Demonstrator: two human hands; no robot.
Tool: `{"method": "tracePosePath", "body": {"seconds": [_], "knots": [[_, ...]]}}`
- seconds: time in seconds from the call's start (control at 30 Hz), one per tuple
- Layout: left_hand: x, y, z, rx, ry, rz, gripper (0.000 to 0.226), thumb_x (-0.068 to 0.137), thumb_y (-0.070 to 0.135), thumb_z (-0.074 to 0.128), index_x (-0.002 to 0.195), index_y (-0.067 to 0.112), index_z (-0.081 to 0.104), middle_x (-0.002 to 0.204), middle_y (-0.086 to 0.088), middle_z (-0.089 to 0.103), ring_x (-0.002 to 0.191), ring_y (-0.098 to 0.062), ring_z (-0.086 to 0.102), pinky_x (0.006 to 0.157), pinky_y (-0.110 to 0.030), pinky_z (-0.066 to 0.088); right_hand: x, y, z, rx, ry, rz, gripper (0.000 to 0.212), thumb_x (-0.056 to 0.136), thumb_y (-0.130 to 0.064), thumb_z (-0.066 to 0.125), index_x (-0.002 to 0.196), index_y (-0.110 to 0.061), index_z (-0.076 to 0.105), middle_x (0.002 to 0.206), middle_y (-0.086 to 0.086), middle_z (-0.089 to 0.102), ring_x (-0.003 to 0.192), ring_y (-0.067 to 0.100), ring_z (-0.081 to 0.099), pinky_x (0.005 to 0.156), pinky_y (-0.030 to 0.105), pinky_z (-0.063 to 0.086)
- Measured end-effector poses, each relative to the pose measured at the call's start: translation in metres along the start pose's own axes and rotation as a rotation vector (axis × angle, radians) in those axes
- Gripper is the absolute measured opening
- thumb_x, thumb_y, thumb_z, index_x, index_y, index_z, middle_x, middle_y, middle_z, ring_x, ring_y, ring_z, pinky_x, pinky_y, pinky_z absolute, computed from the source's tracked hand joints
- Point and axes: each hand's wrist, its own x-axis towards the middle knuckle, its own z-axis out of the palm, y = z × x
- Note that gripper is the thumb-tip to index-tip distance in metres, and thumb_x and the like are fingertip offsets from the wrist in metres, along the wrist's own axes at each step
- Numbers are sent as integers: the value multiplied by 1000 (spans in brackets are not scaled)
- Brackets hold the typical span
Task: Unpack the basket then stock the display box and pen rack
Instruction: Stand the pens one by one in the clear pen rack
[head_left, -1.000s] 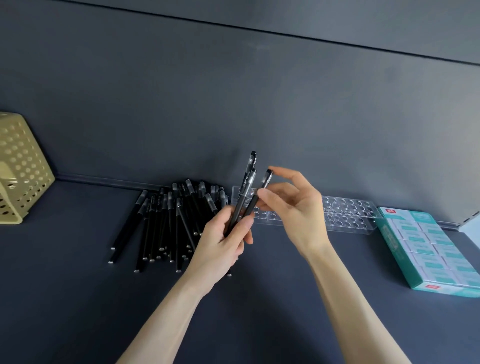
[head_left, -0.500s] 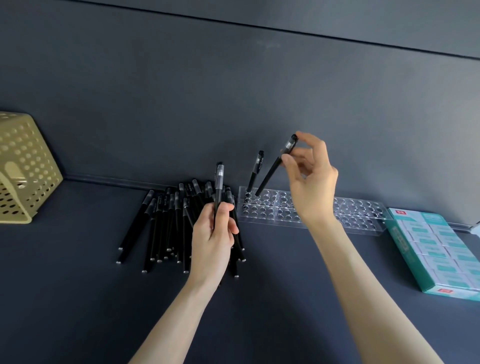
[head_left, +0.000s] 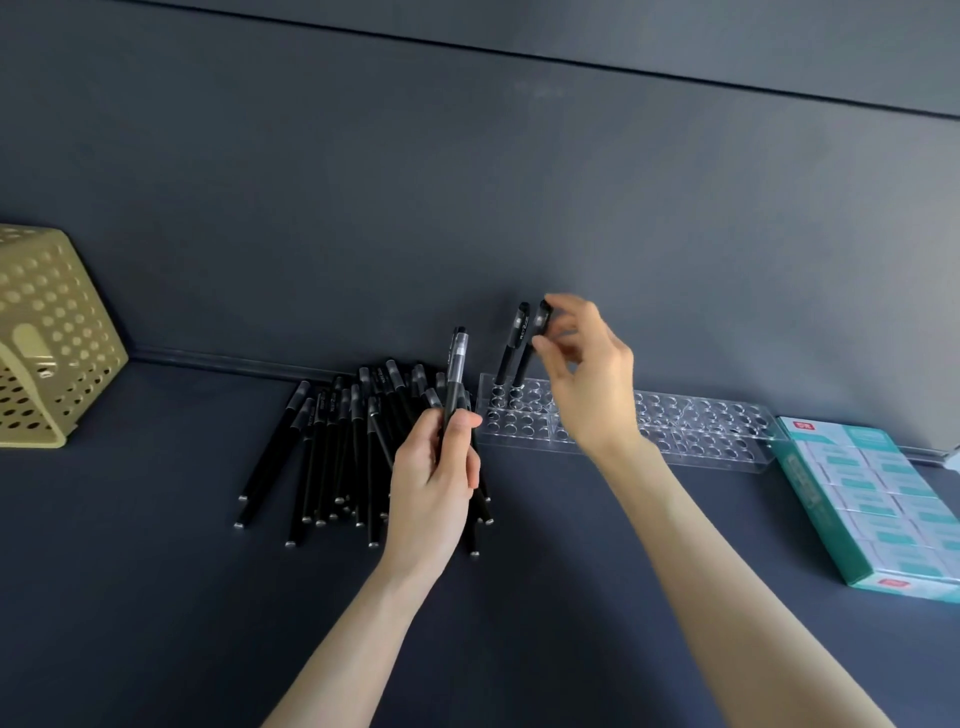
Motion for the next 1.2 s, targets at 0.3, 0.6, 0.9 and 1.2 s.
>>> {"method": "tracePosePath", "body": {"seconds": [0.3, 0.6, 0.9, 1.2], "knots": [[0, 1, -1, -13, -17, 9, 22, 98, 25, 48, 86, 17, 64, 52, 5, 37, 41, -4, 29, 40, -12, 26, -6, -4, -1, -65, -20, 46, 31, 88, -4, 60, 117, -12, 52, 87, -3, 57, 74, 21, 58, 73, 45, 51], [-6, 0, 3, 35, -294, 64, 16, 98, 25, 47, 95, 22, 63, 54, 6, 45, 48, -8, 34, 43, -15, 29, -28, -31, -25, 498, -126, 314, 21, 82, -27, 69, 102, -23, 63, 83, -3, 71, 80, 17, 67, 75, 25, 53], [-9, 1, 11, 113, -332, 52, 17, 96, 14, 53, 100, 27, 63, 77, 0, 71, 52, -14, 57, 46, -23, 43, -38, -23, -40, 560, -58, 364, 28, 83, -10, 69, 104, -25, 58, 76, -2, 68, 72, 17, 64, 73, 26, 53], [27, 9, -3, 692, -113, 328, 34, 79, 29, 74, 109, 17, 65, 106, 5, 64, 97, -9, 59, 87, -27, 45, -17, -19, -44, 404, 138, 257, 37, 83, -5, 68, 103, -35, 60, 80, -7, 68, 73, 19, 67, 76, 39, 56]]}}
